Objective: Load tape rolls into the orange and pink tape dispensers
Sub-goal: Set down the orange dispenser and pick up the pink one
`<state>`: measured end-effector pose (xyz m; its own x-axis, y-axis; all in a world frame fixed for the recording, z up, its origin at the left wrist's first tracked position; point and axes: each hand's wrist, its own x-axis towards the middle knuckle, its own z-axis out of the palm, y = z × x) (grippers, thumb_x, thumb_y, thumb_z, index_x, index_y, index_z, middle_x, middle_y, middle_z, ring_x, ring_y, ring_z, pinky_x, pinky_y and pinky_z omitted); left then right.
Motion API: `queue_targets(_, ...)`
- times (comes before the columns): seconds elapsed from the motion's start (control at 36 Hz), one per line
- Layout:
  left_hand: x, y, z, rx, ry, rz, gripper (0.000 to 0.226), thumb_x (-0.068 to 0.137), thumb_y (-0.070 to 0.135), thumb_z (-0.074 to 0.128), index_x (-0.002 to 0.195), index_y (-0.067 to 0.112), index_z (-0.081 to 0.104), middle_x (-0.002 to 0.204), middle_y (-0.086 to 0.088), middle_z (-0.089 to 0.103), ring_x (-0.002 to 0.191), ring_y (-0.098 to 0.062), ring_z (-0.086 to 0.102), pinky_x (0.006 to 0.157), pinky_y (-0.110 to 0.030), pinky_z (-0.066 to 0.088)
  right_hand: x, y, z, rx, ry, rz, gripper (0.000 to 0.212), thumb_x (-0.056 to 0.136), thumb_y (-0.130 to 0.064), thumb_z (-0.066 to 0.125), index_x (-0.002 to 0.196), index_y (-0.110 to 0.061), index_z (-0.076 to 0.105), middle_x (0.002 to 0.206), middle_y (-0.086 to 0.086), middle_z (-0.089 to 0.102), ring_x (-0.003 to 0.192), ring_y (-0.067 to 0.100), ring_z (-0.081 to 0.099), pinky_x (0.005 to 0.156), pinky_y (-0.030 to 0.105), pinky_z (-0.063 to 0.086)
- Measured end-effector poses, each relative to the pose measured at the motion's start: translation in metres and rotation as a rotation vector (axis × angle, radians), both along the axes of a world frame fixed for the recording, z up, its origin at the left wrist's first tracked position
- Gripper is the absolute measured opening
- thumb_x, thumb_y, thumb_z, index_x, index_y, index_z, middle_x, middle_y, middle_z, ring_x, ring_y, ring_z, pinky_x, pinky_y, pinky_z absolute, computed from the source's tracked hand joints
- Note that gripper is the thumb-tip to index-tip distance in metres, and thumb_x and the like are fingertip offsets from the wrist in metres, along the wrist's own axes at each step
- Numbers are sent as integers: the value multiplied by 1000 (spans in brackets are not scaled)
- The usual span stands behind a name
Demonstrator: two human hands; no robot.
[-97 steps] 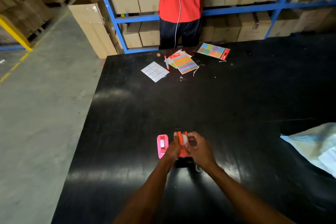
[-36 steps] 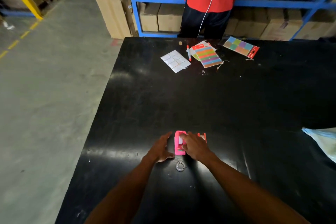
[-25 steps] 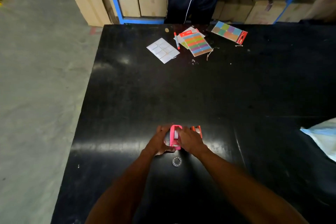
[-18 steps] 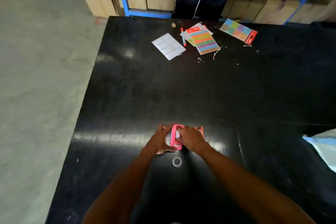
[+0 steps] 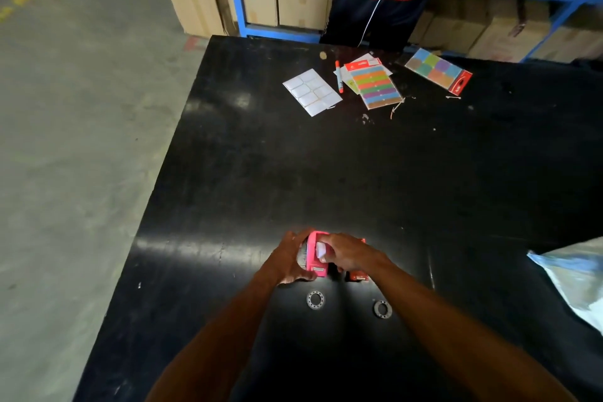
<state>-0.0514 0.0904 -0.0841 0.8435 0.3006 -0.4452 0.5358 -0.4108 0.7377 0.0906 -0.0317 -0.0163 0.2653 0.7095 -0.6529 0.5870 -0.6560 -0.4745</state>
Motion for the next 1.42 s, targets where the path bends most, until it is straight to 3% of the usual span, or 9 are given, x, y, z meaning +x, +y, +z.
queue_targets(0.08, 1, -1, 2, -48, -11, 36, 122, 52, 25, 96, 149, 45, 24, 133, 0, 38, 121, -23, 52, 99, -37, 54, -4, -2, 3, 34, -75, -20, 46, 93, -27, 62, 137, -19, 52, 136, 7, 59, 120, 25, 57, 97, 32, 43)
queue_targets(0.19, -4, -1, 5, -121, 7, 54, 138, 59, 5, 90, 154, 49, 1, 131, -6, 38, 107, -26, 56, 84, -33, 57, -5, -8, 7, 75, -148, -45, 34, 93, -22, 60, 125, -10, 57, 127, 13, 63, 114, 30, 59, 89, 34, 44)
queue_targets(0.31, -16, -9, 16, -14, -212, 215, 81, 79, -8, 55, 142, 37, 31, 118, -7, 49, 83, -9, 53, 74, -25, 46, -9, -17, 13, 124, -167, -71, 21, 89, -20, 62, 108, -12, 61, 113, 12, 68, 104, 29, 63, 74, 27, 37)
queue_targets(0.42, -21, -26, 35, -260, -201, 385, 29, 88, 28, 57, 116, 30, 66, 105, -9, 73, 91, -33, 70, 77, -41, 56, -19, -20, 22, 191, -124, -98, 30, 86, -20, 65, 115, -14, 63, 116, 8, 69, 106, 25, 64, 85, 33, 50)
queue_targets(0.67, -35, -50, 58, -315, -293, 463, 25, 88, 31, 71, 109, 18, 75, 91, -7, 79, 89, -29, 76, 80, -50, 62, -42, -35, 42, 361, -142, -97, 34, 88, -20, 66, 122, -17, 64, 115, 5, 66, 107, 21, 61, 85, 25, 42)
queue_targets(0.81, -42, -59, 69, -298, -350, 448, 20, 94, 12, 66, 111, 4, 73, 90, -14, 78, 80, -21, 77, 73, -29, 61, -51, -44, 41, 397, -159, -122, 27, 84, -10, 64, 111, -15, 68, 93, -5, 53, 87, 11, 52, 78, 24, 37)
queue_targets(0.97, -46, -66, 71, -322, -346, 467, 15, 94, 13, 67, 104, 3, 73, 89, -12, 79, 76, -18, 77, 71, -28, 62, -61, -57, 41, 392, -92, -257, 44, 84, -19, 70, 126, -19, 57, 115, 1, 62, 102, 18, 59, 91, 28, 45)
queue_targets(1.17, -47, -68, 71, -399, -328, 499, 10, 90, 8, 71, 98, 3, 72, 86, -14, 77, 76, -23, 76, 67, -29, 60, -65, -70, 40, 431, -69, -326, 33, 78, -29, 74, 101, -26, 52, 91, -4, 65, 73, 9, 59, 73, 34, 51)
queue_targets(1.42, -55, -67, 59, -408, -315, 494, 13, 90, 15, 72, 99, 5, 71, 88, -14, 78, 83, -30, 77, 70, -33, 62, -69, -84, 31, 395, -42, -368, 30, 77, -33, 74, 96, -23, 53, 86, -7, 64, 72, 6, 61, 64, 22, 46)
